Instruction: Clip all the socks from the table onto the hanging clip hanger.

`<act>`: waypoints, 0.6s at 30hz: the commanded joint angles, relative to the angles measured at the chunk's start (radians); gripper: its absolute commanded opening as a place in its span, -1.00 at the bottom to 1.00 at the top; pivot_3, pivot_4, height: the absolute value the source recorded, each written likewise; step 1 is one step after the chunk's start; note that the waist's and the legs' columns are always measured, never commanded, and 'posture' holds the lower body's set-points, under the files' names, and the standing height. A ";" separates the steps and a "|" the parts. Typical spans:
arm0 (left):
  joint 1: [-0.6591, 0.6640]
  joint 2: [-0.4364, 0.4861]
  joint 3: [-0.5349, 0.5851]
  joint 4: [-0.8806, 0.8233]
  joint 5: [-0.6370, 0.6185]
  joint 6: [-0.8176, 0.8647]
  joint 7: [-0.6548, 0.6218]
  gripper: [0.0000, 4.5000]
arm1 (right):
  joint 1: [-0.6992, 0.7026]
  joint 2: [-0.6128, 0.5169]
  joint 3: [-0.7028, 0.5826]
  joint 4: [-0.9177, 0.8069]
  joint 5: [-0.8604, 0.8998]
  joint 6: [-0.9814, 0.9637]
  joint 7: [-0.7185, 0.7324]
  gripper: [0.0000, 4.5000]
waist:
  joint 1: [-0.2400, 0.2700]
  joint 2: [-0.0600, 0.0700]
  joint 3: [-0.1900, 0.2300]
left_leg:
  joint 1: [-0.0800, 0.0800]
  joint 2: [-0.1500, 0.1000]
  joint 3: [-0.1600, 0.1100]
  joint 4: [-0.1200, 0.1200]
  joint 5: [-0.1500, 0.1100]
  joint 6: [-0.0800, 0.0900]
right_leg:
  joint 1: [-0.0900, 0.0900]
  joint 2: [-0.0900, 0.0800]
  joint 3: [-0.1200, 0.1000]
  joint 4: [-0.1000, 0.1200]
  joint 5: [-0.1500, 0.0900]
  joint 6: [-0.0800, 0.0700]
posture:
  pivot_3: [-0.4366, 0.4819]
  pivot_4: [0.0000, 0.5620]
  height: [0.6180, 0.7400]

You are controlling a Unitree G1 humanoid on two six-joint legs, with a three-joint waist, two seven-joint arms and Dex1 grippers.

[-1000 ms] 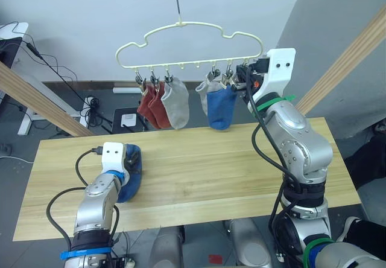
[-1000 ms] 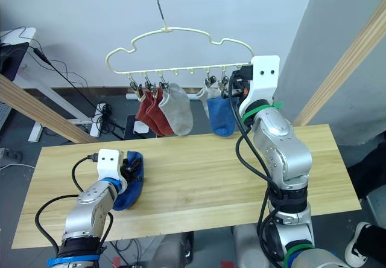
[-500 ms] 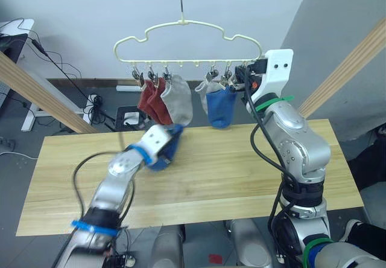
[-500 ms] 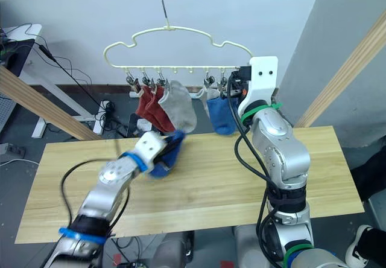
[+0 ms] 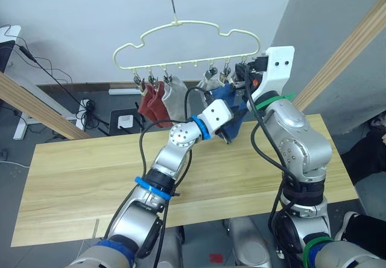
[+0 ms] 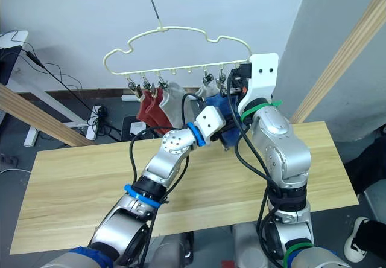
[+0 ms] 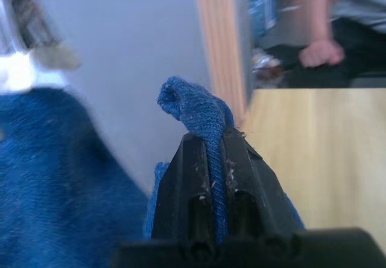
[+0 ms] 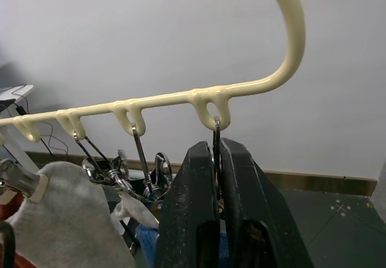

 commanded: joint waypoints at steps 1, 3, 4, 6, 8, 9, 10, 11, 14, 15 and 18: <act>-0.029 -0.018 0.027 0.026 0.021 -0.051 0.068 -0.99 | -0.005 -0.005 -0.007 -0.051 0.001 0.002 -0.008 -1.00 | -0.001 0.000 0.000 | 0.000 0.000 0.000 0.000 0.000 0.000 | 0.000 0.000 0.000 0.000 0.000 0.000 | -0.63 0.10 1.00; -0.037 -0.023 0.035 0.036 0.020 -0.058 0.085 -0.99 | -0.004 -0.006 -0.007 -0.054 0.001 0.004 -0.009 -1.00 | -0.002 0.000 0.000 | 0.000 0.000 0.000 0.000 0.000 0.000 | 0.000 0.000 0.000 0.000 0.000 0.000 | -0.63 0.10 1.00; -0.040 -0.024 0.035 0.035 0.021 -0.068 0.089 -0.99 | -0.003 -0.006 -0.007 -0.055 0.001 0.005 -0.009 -1.00 | -0.002 0.000 0.000 | 0.000 0.000 0.000 0.000 0.000 0.000 | 0.000 0.000 0.000 0.000 0.000 0.000 | -0.63 0.10 1.00; -0.043 -0.025 0.035 0.030 0.024 -0.077 0.093 -0.99 | -0.002 -0.007 -0.005 -0.057 0.000 0.007 -0.008 -1.00 | -0.001 0.000 0.000 | 0.000 0.000 -0.001 0.000 0.000 0.000 | 0.000 0.000 0.000 0.000 0.000 0.000 | -0.62 0.11 1.00; -0.049 -0.024 0.037 0.025 0.028 -0.084 0.101 -0.99 | -0.001 -0.013 0.001 -0.057 -0.005 0.004 -0.005 -1.00 | -0.001 0.000 0.000 | -0.001 -0.001 -0.001 0.000 0.000 0.000 | 0.000 0.000 0.000 0.000 0.000 0.000 | -0.62 0.11 1.00; -0.052 -0.024 0.039 0.025 0.031 -0.087 0.108 -0.99 | -0.001 -0.014 0.003 -0.057 -0.006 0.004 -0.004 -1.00 | -0.001 0.000 0.000 | -0.001 -0.001 -0.001 0.000 0.000 0.000 | 0.000 -0.001 0.000 0.000 0.000 0.000 | -0.62 0.11 1.00; -0.056 -0.024 0.042 0.026 0.033 -0.089 0.111 -0.99 | 0.000 -0.015 0.005 -0.057 -0.007 0.004 -0.004 -1.00 | -0.001 0.000 0.000 | -0.001 -0.001 -0.001 0.000 0.000 0.000 | 0.000 -0.001 0.000 -0.001 0.000 0.000 | -0.62 0.11 1.00; -0.059 -0.023 0.044 0.028 0.033 -0.089 0.112 -0.99 | 0.000 -0.016 0.006 -0.057 -0.007 0.003 -0.004 -1.00 | -0.001 0.000 0.000 | -0.001 -0.001 -0.001 0.000 0.000 0.000 | 0.000 -0.001 0.000 -0.001 0.000 0.000 | -0.62 0.11 1.00; -0.070 -0.021 0.047 0.034 0.037 -0.094 0.125 -0.99 | 0.001 -0.019 0.009 -0.056 -0.009 0.003 -0.006 -1.00 | -0.001 0.000 0.000 | -0.001 -0.001 -0.001 0.000 0.000 0.000 | 0.000 -0.001 0.000 -0.001 0.000 0.000 | -0.63 0.11 1.00; -0.073 -0.022 0.050 0.036 0.036 -0.093 0.130 -0.99 | 0.001 -0.022 0.012 -0.056 -0.011 0.002 -0.005 -1.00 | -0.001 0.000 0.000 | -0.001 -0.001 -0.001 0.000 0.000 0.000 | 0.000 -0.001 0.000 0.000 0.000 0.000 | -0.63 0.11 1.00; -0.075 -0.021 0.052 0.037 0.037 -0.095 0.136 -0.99 | 0.002 -0.029 0.018 -0.057 -0.016 0.002 -0.004 -1.00 | -0.002 0.000 0.000 | -0.001 -0.001 -0.001 0.000 0.000 0.000 | 0.000 -0.001 0.000 0.000 0.000 0.000 | -0.63 0.11 1.00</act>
